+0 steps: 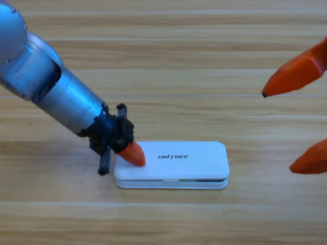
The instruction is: Clean up eraser and pencils
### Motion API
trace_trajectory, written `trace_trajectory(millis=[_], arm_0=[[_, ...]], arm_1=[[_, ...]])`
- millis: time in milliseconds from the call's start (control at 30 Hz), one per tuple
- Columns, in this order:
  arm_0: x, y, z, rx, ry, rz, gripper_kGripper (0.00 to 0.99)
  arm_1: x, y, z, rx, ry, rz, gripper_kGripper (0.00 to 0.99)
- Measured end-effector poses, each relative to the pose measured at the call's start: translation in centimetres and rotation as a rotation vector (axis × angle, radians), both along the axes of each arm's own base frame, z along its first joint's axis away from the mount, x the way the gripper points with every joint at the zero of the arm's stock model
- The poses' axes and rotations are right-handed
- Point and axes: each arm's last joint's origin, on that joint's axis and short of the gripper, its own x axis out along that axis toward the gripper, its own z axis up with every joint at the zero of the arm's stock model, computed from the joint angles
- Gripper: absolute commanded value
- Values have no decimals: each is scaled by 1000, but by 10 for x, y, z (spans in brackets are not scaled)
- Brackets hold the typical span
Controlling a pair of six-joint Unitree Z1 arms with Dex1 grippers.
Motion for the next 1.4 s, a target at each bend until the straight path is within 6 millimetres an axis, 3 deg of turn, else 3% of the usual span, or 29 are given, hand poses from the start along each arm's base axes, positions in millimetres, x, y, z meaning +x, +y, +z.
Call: trace_trajectory(millis=[600, 1100, 1400], arm_0=[[-2, -16, -10, -1, -33, -33, 0], [-6, -16, -15, -5, -44, -38, 0], [-4, -20, -1, 36, 26, 5, 0]], arm_1=[[1, 1, -1, -2, 2, 0, 943], [1, 1, -1, -2, 3, 1, 943], [1, 1, -1, -2, 3, 1, 943]])
